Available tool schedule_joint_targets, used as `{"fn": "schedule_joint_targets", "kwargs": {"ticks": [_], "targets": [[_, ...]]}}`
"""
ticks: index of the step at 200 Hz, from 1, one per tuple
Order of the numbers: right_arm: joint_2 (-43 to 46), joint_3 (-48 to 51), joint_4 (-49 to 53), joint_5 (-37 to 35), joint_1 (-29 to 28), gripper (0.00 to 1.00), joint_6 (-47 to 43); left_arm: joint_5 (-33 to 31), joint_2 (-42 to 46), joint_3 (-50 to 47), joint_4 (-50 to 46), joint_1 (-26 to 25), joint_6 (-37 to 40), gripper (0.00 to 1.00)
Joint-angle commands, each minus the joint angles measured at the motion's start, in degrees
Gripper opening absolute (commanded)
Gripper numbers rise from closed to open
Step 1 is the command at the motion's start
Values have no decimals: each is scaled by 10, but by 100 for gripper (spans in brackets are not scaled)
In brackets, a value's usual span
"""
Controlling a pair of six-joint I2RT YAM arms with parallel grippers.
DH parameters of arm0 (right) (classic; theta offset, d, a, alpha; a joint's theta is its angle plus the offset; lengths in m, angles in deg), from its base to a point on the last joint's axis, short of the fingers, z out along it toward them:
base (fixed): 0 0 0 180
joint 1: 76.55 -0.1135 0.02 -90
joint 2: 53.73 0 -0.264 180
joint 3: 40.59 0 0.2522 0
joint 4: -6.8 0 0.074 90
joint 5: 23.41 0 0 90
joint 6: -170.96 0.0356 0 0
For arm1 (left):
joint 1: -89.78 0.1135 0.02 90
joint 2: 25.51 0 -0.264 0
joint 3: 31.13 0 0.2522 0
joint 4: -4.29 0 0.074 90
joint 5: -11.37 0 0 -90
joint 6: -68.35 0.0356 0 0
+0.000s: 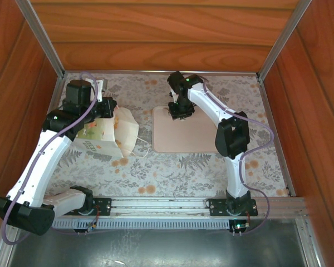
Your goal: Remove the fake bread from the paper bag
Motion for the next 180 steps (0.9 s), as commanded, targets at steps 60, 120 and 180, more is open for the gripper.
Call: {"fn": "schedule_joint_targets", "kwargs": {"ticks": [60, 120, 180], "targets": [[-15, -9, -32, 23, -4, 44, -31, -21, 33, -15, 19, 2, 15, 0], [202, 193, -149, 121, -4, 43, -41, -56, 112, -63, 17, 3, 52, 0], [448, 457, -328, 270, -23, 42, 7, -117, 134, -72, 16, 3, 38, 0]]}}
